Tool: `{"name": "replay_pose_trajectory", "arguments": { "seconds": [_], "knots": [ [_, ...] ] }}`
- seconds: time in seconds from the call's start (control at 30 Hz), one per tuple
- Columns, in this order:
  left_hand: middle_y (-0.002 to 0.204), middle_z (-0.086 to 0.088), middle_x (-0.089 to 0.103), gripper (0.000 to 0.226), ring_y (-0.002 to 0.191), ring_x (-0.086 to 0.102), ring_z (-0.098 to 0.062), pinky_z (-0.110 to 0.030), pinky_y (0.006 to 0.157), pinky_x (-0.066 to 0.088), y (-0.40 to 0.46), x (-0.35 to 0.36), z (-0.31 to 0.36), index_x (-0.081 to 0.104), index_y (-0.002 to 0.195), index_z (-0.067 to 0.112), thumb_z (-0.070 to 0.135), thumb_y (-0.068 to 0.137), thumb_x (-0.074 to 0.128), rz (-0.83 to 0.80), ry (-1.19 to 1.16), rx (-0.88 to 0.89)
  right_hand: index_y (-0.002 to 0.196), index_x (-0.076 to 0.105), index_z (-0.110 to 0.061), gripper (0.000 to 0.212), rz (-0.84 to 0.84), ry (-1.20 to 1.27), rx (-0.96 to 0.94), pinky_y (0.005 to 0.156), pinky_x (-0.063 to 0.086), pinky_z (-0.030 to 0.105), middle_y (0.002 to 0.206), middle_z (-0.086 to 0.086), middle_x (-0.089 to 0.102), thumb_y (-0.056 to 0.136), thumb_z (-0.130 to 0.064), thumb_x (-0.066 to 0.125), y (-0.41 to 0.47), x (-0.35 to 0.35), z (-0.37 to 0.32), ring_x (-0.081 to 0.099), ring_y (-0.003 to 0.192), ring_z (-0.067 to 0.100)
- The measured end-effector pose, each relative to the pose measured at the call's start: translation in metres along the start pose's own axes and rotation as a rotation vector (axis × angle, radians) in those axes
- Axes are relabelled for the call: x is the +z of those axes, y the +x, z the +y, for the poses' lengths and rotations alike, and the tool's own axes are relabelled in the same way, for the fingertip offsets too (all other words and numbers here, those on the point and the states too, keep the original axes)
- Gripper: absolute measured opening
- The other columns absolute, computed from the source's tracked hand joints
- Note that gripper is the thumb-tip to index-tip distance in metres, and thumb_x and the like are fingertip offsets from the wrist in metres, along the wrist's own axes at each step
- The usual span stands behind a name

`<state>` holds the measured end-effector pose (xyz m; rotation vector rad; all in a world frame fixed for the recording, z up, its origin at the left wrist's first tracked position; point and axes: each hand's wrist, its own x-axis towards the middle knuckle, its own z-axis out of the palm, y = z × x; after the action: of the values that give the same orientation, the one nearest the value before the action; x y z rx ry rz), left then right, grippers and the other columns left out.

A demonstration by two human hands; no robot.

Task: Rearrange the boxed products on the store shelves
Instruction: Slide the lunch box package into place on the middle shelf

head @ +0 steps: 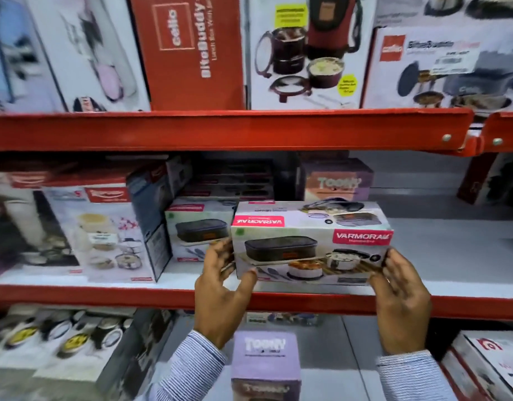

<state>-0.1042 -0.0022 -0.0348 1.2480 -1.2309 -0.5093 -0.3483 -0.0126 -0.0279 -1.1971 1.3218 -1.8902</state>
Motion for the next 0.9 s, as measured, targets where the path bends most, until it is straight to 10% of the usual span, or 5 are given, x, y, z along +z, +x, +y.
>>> {"name": "replay_pose_trajectory", "arguments": {
  "seconds": [0.17,0.33,0.57,0.9],
  "knots": [
    [0.125,0.003,0.072,0.059,0.114,0.07,-0.016,-0.042,0.097,0.058,0.01,-0.062,-0.022,0.055,0.128,0.032,0.033,0.073,0.076,0.127,0.003,-0.064,0.133,0.058,-0.012,0.051,-0.145,-0.003,0.053,0.098,0.051,0.038,0.128,0.008,0.066,0.085,0.002,0.065,-0.024,0.06,0.013,0.064,0.116,0.024],
    [0.133,-0.005,0.065,0.058,0.117,0.066,-0.018,-0.042,0.1,0.056,0.021,-0.101,-0.045,0.053,0.132,0.028,0.004,0.084,0.076,0.163,0.033,-0.09,0.132,0.058,-0.018,0.051,-0.248,-0.015,0.085,0.086,0.053,0.008,0.123,0.0,0.068,0.086,0.002,0.064,-0.048,0.101,0.022,0.064,0.111,0.008],
    [0.136,-0.003,0.061,0.058,0.119,0.063,-0.023,-0.033,0.088,0.058,0.026,-0.114,-0.065,0.051,0.139,0.024,0.016,0.087,0.073,0.139,0.061,-0.115,0.122,0.056,-0.031,0.049,-0.289,-0.024,0.096,0.076,0.044,-0.006,0.108,-0.027,0.06,0.087,0.003,0.062,-0.06,0.114,0.021,0.054,0.091,-0.032],
    [0.137,-0.004,0.061,0.064,0.118,0.064,-0.024,-0.046,0.095,0.059,0.027,-0.118,-0.072,0.049,0.14,0.022,0.012,0.083,0.076,0.089,0.134,-0.122,0.122,0.057,-0.034,0.05,-0.312,-0.071,0.093,0.083,0.048,0.001,0.121,-0.008,0.066,0.087,0.001,0.064,-0.059,0.112,0.032,0.059,0.112,-0.008]
  ]
}}
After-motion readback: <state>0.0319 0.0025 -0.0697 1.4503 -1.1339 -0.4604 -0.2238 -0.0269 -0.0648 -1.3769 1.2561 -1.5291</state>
